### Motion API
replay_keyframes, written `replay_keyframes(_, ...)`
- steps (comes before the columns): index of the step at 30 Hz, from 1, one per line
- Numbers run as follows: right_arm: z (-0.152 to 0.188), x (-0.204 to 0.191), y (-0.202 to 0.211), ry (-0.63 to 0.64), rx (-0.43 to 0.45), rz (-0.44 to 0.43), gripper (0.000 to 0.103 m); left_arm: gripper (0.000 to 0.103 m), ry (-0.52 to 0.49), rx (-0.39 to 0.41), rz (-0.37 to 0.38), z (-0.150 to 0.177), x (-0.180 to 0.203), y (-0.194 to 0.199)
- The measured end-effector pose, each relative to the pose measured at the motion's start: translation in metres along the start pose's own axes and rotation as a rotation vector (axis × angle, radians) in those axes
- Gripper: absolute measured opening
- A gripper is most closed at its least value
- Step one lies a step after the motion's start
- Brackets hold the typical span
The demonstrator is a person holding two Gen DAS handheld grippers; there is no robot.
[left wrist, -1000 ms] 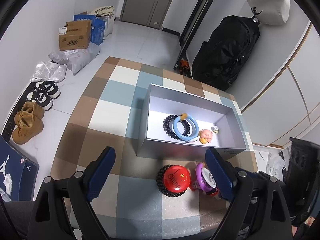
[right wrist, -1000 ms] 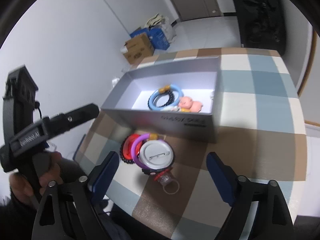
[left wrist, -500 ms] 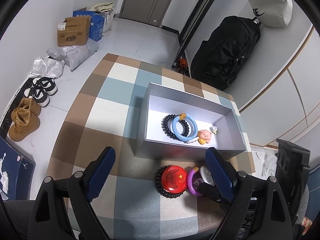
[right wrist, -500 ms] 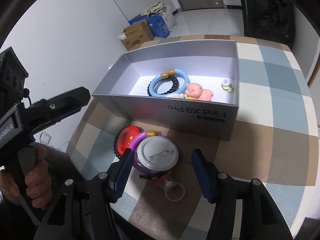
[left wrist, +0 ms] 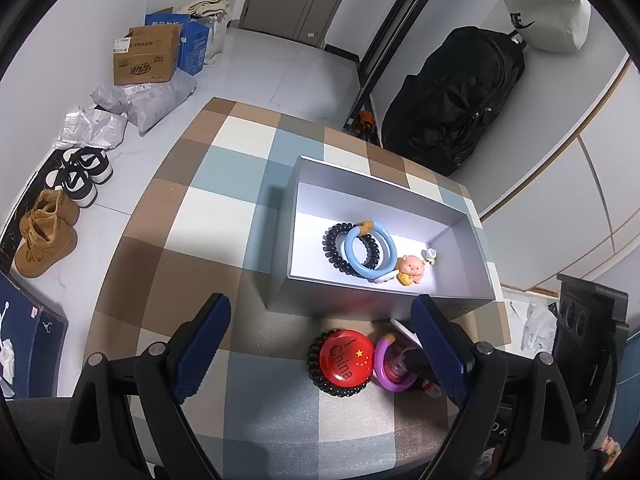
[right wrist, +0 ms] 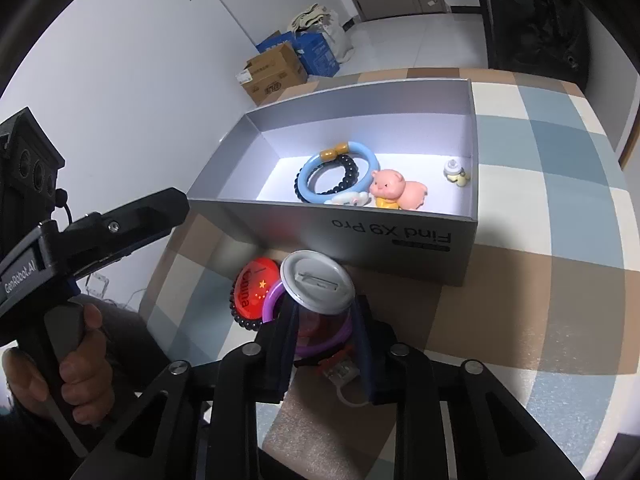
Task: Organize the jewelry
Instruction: 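Move the right gripper down to the white round badge by the red ball, then close the right gripper on the white round badge and lift it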
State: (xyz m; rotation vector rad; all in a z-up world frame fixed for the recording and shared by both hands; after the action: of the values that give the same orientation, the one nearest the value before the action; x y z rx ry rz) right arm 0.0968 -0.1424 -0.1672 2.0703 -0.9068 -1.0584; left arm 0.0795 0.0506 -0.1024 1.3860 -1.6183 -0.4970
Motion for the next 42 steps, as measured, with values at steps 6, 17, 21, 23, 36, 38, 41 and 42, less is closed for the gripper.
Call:
replay_keyframes(6, -0.002, -0.004, 0.003, 0.041, 0.024, 0.044, 0.028, 0.089, 0.001, -0.014, -0.002, 0.001, 0.000, -0.003)
replay_keyframes(17, -0.009, -0.024, 0.000, 0.165, 0.045, 0.091, 0.035, 0.089, -0.012, -0.021, -0.003, 0.003, 0.002, -0.003)
replay_keyframes(21, -0.009, -0.028, 0.006, 0.184, 0.063, 0.088, 0.040, 0.089, 0.022, -0.031, 0.005, 0.002, -0.003, -0.004)
replay_keyframes(23, -0.011, -0.029, 0.008, 0.190, 0.074, 0.085, 0.040, 0.089, 0.043, -0.039, 0.016, 0.000, -0.005, -0.006)
replay_keyframes(36, -0.022, -0.023, -0.010, 0.165, 0.037, 0.082, 0.016, 0.089, 0.073, -0.050, 0.025, -0.004, -0.012, -0.009)
replay_keyframes(38, -0.023, -0.021, -0.009, 0.136, 0.040, 0.060, 0.012, 0.089, 0.079, -0.053, 0.027, -0.004, -0.013, -0.009)
replay_keyframes(41, -0.025, -0.020, -0.009, 0.105, 0.041, 0.026, 0.007, 0.089, 0.086, -0.057, 0.029, -0.004, -0.014, -0.010)
replay_keyframes(42, -0.025, -0.020, -0.009, 0.099, 0.038, 0.014, 0.006, 0.089, 0.086, -0.060, 0.029, -0.004, -0.014, -0.011)
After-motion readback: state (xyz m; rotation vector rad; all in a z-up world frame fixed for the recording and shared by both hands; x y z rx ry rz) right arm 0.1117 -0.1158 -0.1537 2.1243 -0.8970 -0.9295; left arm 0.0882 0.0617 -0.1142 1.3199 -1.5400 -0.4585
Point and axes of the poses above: each gripper's, at about its wrist camera, not at the fingertips, and y roughly against the way its jaws point, x to its right, z to its underside, the point moved 6 cm from there along -y, roughly the way its jaws point, and after that the axes turned 1 degree about y, right-handed, at the moved point
